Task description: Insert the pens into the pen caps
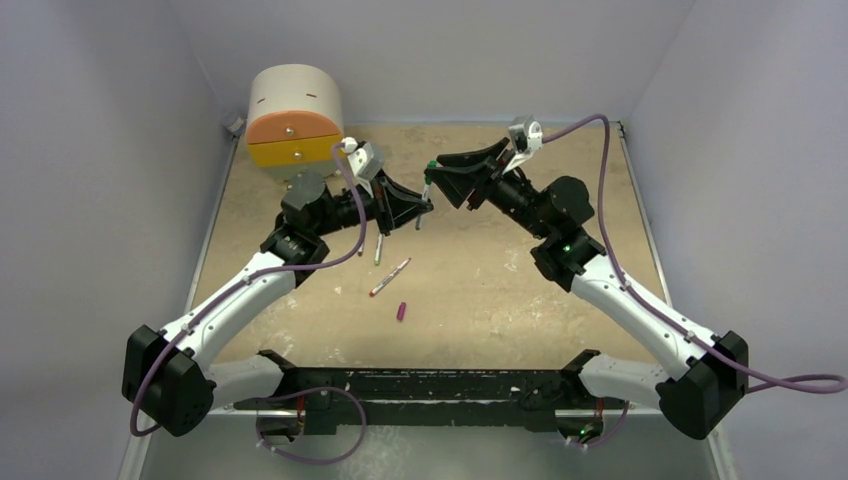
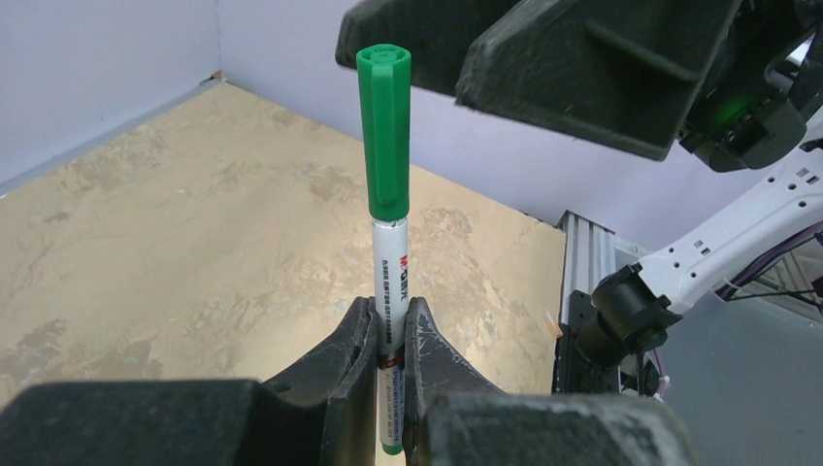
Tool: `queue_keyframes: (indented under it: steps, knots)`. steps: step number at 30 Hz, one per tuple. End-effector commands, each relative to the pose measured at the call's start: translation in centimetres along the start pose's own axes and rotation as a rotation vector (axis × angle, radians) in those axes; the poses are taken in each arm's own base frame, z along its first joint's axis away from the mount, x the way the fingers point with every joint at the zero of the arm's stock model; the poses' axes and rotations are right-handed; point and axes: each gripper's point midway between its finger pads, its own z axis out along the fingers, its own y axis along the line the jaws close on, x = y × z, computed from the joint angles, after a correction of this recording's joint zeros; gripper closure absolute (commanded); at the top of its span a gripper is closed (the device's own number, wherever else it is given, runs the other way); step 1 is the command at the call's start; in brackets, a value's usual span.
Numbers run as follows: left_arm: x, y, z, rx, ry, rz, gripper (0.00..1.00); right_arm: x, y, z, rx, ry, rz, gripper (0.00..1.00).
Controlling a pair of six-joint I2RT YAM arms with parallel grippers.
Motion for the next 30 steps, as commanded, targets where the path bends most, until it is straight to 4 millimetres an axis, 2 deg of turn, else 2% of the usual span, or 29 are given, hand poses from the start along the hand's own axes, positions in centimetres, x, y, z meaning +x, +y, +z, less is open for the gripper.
queue_keyframes:
  steps: [1, 4, 15, 17, 21, 23, 30]
  knots:
    - [-2.1, -1.4, -0.3, 0.056, -0.019, 0.081, 1.00, -3.3, 1.6, 0.1, -0.050, -0.061, -0.059, 0.51]
    - [-2.0, -1.7, -0.3, 0.067, -0.016, 0.082, 1.00, -3.2, 1.5, 0.4, -0.048, -0.059, -0.062, 0.47]
    - [-2.8, -1.8, -0.7, 0.043, -0.048, 0.098, 1.00, -0.8, 1.1, 1.3, -0.075, 0.006, -0.016, 0.50]
    - [-2.6, -1.8, -0.6, 0.041, -0.047, 0.095, 1.00, -0.4, 1.0, 1.3, -0.075, 0.013, -0.016, 0.59]
    - [-2.5, -1.7, -0.5, 0.044, -0.046, 0.092, 1.00, -0.3, 1.1, 1.2, -0.077, 0.013, -0.012, 0.89]
    - [-2.5, -1.6, -0.5, 0.043, -0.047, 0.091, 1.00, -0.3, 1.0, 1.2, -0.077, 0.015, -0.012, 1.00]
    - [-3.8, -0.3, -0.2, -0.033, -0.109, 0.083, 1.00, 1.0, 0.9, 1.0, -0.085, 0.041, -0.003, 1.00]
